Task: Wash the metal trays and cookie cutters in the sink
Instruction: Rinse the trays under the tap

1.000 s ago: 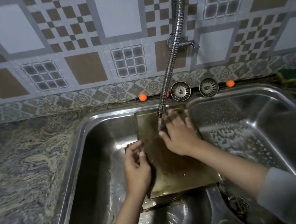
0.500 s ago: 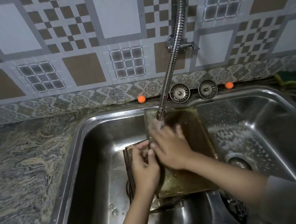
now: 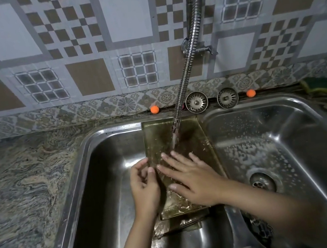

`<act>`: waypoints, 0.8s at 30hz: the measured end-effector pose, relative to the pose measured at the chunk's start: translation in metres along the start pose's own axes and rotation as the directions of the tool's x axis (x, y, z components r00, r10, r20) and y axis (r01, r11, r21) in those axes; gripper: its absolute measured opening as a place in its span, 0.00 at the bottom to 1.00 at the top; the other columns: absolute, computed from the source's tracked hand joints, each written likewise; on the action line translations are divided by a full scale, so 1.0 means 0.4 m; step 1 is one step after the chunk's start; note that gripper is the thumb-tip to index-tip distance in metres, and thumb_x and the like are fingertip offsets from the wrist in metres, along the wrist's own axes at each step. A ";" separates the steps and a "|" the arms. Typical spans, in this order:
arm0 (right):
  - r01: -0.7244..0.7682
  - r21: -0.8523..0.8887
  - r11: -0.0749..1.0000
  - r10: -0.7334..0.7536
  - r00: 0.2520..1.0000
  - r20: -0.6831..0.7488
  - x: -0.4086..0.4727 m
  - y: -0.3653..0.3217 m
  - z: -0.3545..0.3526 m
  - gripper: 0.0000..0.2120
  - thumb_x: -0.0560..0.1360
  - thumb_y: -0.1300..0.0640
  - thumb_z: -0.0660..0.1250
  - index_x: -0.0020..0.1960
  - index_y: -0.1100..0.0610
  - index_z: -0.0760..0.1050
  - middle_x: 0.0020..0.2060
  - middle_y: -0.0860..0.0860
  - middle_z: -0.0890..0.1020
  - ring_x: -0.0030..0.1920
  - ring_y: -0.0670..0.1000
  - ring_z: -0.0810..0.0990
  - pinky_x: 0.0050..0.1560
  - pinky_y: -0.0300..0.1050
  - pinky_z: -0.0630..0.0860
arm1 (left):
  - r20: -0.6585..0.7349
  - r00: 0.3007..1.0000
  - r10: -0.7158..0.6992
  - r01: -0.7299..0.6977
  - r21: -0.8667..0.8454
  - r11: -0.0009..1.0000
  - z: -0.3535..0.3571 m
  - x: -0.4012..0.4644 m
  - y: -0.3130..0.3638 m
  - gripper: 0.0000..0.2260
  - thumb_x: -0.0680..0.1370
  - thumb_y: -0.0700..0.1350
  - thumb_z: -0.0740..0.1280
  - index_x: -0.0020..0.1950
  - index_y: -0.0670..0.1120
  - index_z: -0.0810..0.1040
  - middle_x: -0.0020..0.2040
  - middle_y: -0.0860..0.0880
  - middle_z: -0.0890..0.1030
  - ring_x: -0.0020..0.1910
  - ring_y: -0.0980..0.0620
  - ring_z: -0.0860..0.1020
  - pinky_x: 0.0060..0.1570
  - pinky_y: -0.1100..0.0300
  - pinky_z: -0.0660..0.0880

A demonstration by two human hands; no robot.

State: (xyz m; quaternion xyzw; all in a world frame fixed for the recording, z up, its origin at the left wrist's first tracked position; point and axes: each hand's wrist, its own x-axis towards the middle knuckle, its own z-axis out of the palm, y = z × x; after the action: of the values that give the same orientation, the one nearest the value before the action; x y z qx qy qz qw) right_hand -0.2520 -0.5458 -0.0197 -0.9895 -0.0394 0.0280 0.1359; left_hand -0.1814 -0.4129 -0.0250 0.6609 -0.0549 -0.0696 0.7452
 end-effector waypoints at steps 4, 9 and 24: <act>-0.465 0.036 0.884 0.467 0.881 -0.079 0.068 0.083 -0.032 0.32 0.79 0.36 0.43 0.78 0.48 0.43 0.78 0.53 0.42 0.77 0.55 0.36 0.73 0.65 0.38 | 0.067 0.997 0.046 -0.052 0.095 0.994 0.008 -0.034 -0.007 0.12 0.78 0.32 0.61 0.52 0.49 0.74 0.44 0.49 0.79 0.40 0.62 0.78 0.41 0.73 0.72; -0.153 0.096 0.984 0.158 0.986 -0.045 0.083 -0.008 -0.005 0.27 0.82 0.45 0.49 0.78 0.47 0.45 0.78 0.46 0.42 0.77 0.50 0.40 0.74 0.62 0.40 | -0.012 1.000 0.019 -0.018 0.050 0.999 0.027 -0.023 -0.013 0.11 0.78 0.30 0.60 0.52 0.45 0.74 0.43 0.47 0.79 0.35 0.65 0.77 0.38 0.74 0.71; -0.182 0.916 0.357 0.600 0.796 -0.076 -0.053 0.084 -0.018 0.16 0.77 0.65 0.65 0.55 0.45 0.78 0.58 0.43 0.78 0.64 0.44 0.71 0.60 0.36 0.68 | -0.127 0.987 -0.095 0.111 0.122 0.986 -0.056 0.045 -0.047 0.10 0.79 0.32 0.61 0.56 0.43 0.72 0.40 0.52 0.75 0.41 0.56 0.74 0.39 0.76 0.70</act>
State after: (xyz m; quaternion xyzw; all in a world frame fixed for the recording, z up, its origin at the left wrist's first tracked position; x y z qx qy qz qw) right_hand -0.2703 -0.5820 -0.0208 -0.7356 0.2531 -0.1269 0.6154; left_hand -0.1605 -0.3962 -0.0464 0.7125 0.0203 -0.0643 0.6984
